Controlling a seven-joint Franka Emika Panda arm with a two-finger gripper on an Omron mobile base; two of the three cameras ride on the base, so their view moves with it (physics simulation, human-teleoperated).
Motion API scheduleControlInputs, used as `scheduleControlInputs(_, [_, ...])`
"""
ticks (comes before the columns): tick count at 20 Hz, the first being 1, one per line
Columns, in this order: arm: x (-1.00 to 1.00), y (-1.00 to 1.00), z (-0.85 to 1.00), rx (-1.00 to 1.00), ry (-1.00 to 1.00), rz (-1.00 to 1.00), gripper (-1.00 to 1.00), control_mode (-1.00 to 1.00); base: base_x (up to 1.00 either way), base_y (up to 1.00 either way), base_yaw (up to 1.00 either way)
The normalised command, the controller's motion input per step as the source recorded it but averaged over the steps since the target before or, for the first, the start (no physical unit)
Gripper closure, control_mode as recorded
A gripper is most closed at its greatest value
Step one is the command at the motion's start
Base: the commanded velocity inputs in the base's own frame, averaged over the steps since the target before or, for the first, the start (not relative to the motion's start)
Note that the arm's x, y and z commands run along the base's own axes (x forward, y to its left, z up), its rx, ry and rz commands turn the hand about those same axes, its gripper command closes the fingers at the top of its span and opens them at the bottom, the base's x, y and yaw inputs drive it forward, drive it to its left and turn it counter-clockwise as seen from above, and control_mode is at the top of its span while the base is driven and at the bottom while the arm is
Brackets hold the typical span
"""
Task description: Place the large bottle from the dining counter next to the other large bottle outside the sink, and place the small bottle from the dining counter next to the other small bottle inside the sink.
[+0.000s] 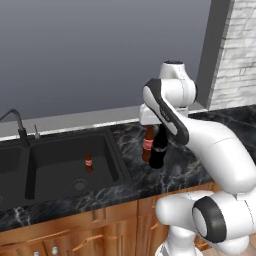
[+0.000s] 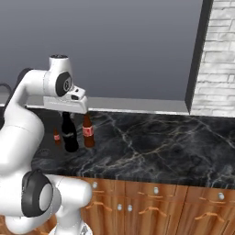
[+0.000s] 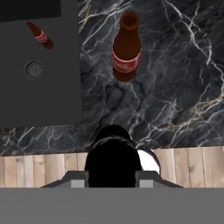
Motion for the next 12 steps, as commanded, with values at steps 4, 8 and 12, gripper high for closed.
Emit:
scheduleControlInputs(4, [0.1, -0.07, -0.22, 0.0, 0.0, 0.0, 1.0, -1.0, 0.0, 0.0, 0.0])
scheduleControlInputs(8, [0.28, -0.09, -0.2, -0.01, 0.01, 0.0, 1.0, -1.0, 0.0, 0.0, 0.0])
scheduleControlInputs(12, [0.32, -0.04, -0.26, -0.03, 0.03, 0.0, 1.0, -1.0, 0.0, 0.0, 0.0])
